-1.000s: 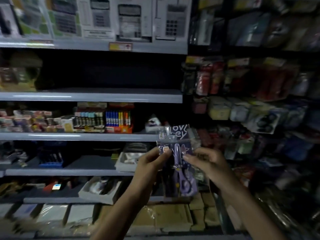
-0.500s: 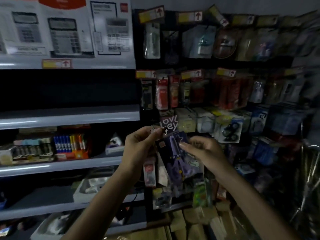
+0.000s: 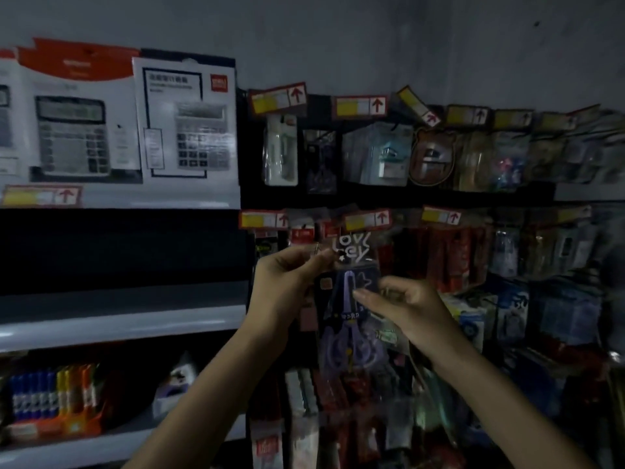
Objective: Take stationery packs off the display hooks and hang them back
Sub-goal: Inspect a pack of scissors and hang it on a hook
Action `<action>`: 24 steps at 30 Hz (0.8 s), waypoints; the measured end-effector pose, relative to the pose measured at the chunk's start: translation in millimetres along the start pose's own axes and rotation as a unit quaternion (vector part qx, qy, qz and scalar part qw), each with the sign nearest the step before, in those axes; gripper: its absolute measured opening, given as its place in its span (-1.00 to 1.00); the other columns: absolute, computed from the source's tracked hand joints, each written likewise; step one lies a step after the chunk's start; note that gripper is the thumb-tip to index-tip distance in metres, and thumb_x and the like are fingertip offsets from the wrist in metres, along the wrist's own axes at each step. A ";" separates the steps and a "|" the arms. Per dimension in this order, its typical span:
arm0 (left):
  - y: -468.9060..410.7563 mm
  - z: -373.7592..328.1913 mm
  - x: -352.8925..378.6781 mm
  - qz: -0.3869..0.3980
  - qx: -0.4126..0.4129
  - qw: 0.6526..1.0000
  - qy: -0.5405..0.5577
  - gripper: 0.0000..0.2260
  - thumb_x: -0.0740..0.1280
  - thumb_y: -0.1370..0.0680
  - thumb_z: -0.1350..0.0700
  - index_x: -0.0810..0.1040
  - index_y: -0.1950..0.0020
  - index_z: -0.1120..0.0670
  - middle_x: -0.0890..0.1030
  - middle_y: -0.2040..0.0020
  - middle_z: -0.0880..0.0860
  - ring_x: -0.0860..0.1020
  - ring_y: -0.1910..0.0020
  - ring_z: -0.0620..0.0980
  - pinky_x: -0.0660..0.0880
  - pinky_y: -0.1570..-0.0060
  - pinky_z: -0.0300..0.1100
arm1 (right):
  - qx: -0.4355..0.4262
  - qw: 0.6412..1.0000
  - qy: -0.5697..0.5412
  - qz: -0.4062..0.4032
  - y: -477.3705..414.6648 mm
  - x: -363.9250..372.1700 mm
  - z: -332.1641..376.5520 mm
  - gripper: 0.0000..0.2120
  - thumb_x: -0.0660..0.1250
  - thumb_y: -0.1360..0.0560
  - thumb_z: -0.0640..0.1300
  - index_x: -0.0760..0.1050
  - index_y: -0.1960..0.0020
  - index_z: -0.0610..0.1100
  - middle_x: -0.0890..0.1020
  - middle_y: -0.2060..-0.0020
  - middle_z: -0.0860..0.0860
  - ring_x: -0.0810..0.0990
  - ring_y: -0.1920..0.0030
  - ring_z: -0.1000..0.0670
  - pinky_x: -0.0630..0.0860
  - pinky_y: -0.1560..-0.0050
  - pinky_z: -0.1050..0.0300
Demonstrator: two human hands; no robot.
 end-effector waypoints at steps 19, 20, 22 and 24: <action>-173.9 -73.8 74.5 -0.077 0.199 0.964 -0.159 -0.88 0.43 -0.60 0.13 0.63 -0.13 0.04 0.74 0.09 -0.01 0.72 0.10 -0.11 0.69 0.08 -0.12 | -0.031 0.990 -0.138 -0.015 -171.1 -109.6 -10.0 -0.85 0.44 -0.54 -0.14 0.74 0.16 -0.13 0.76 0.15 -0.17 0.76 0.12 -0.17 0.59 0.08 0.06; -179.0 -81.1 72.5 -0.109 0.231 0.940 -0.224 -0.88 0.42 -0.60 0.13 0.62 -0.13 0.00 0.72 0.12 -0.06 0.70 0.14 -0.15 0.68 0.11 -0.17 | -0.029 0.990 -0.139 -0.011 -179.1 -113.5 -11.5 -0.85 0.44 -0.54 -0.15 0.74 0.16 -0.12 0.76 0.15 -0.16 0.76 0.13 -0.16 0.59 0.09 0.08; -181.4 -103.1 73.3 -0.196 0.327 0.821 -0.424 -0.85 0.43 -0.61 0.10 0.61 -0.17 -0.02 0.67 0.13 -0.15 0.66 0.19 -0.19 0.63 0.23 -0.20 | -0.033 0.989 -0.143 -0.005 -194.7 -117.7 -13.4 -0.88 0.44 -0.54 -0.17 0.74 0.14 -0.11 0.76 0.14 -0.15 0.76 0.11 -0.15 0.58 0.05 0.06; -185.8 -117.0 83.1 -0.233 0.392 0.687 -0.566 -0.79 0.44 -0.60 0.08 0.60 -0.23 0.01 0.70 0.05 -0.06 0.66 0.21 -0.06 0.56 0.33 -0.17 | -0.034 0.989 -0.147 -0.007 -208.7 -120.1 -14.3 -0.93 0.46 -0.52 -0.18 0.72 0.10 -0.14 0.76 0.15 -0.13 0.76 0.12 -0.13 0.58 0.04 0.04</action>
Point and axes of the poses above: each hand's wrist, its own y-axis away from the middle knuckle, its own x-axis out of the palm, z = x × y, the point moved 9 cm from there along -y, towards the middle knuckle
